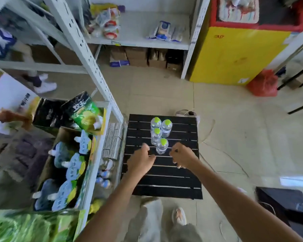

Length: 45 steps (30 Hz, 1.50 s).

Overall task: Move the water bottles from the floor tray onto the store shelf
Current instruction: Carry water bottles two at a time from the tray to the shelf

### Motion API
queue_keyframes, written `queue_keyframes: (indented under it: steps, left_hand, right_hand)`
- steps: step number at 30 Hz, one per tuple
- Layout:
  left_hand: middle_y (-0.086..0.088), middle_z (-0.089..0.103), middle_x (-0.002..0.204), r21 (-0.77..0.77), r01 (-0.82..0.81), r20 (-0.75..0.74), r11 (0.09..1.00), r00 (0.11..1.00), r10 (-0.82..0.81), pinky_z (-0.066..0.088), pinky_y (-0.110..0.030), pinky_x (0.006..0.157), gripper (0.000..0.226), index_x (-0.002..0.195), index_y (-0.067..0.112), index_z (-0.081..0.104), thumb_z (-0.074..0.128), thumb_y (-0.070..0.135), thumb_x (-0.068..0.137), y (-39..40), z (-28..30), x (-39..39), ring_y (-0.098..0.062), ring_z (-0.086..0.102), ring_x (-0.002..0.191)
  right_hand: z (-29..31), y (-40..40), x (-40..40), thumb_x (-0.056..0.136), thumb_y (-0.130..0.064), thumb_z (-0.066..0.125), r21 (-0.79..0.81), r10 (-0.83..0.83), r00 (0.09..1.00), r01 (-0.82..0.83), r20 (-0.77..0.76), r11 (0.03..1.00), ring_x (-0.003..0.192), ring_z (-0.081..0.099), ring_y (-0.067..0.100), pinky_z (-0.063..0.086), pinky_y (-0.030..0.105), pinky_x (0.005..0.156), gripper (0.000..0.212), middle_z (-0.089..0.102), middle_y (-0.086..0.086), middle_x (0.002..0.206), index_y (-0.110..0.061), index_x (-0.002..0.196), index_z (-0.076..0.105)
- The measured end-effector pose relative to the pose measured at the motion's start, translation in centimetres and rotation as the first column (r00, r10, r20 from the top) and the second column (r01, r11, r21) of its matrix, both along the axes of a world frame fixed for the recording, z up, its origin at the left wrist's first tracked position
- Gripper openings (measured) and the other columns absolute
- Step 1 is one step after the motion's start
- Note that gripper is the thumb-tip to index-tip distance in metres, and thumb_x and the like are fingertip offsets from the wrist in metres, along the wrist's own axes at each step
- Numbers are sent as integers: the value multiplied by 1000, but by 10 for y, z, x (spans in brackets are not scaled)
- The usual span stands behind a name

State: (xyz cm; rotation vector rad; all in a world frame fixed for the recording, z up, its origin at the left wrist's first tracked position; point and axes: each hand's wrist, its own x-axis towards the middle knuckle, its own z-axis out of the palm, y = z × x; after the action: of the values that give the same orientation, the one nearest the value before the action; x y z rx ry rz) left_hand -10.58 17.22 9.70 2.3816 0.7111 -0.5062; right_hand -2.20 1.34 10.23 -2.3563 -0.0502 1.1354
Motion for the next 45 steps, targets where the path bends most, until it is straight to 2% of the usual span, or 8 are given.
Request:
queue_keyframes:
  steps: [7,15,22,26,30,36,39,45]
  left_hand:
    - [-5,72,89,266,148,180,952,963,-200,57,-40,60,33,122,24,47,57,33,92,32,-78,96,-31,72,79]
    - [-6,71,110,445,513,20,734,814,-581,47,-35,61,54,140,30,42,56,54,93,24,-129,149,-31,74,79]
    - [-12,59,113,584,539,-110,607,794,-598,48,-38,61,37,127,21,56,65,30,92,18,-134,152,-27,63,86]
    - [-13,61,110,559,508,-67,655,815,-576,53,-39,63,47,130,22,54,71,23,86,27,-141,149,-29,66,84]
    - [-7,66,85,465,407,-10,786,891,-454,55,-32,49,54,131,26,51,76,21,83,21,-145,126,-25,70,61]
    - [4,65,73,361,90,49,928,992,-116,39,-28,47,42,105,27,53,74,54,80,1,-123,51,-18,69,64]
    - [5,51,57,290,-158,185,944,977,107,26,-29,43,39,81,28,47,66,62,79,-16,-74,2,-12,56,53]
    - [5,68,75,280,-589,324,758,801,503,41,-30,56,32,96,36,67,76,53,70,-75,88,-119,-14,67,74]
  right_hand:
    - [-70,55,41,95,-45,47,-241,10,993,18,115,970,112,67,38,44,42,79,46,70,14,119,-18,132,44]
    - [-111,58,57,97,-42,57,-331,116,972,-44,203,943,99,71,36,44,38,68,45,73,10,107,-19,133,44]
    - [-137,49,53,95,-56,57,-365,319,875,-182,363,913,83,73,33,41,35,58,49,70,6,99,-21,129,45]
    - [-146,55,51,93,-42,63,-275,363,820,-261,443,925,78,74,34,42,35,57,47,70,5,94,-24,133,47]
    - [-147,47,36,84,-33,70,-222,452,795,-395,404,892,81,74,37,49,38,61,56,74,6,96,-26,135,49]
    - [-109,15,30,88,-42,65,-224,585,736,-541,342,811,99,71,40,41,40,69,46,74,12,105,-22,127,52]
    - [-58,11,23,85,-42,67,-191,757,583,-741,295,644,109,68,38,45,40,77,46,72,11,114,-24,125,54]
    - [100,-2,-32,88,-49,62,-245,874,125,-933,469,265,113,66,32,44,39,80,43,70,7,115,-26,124,55]
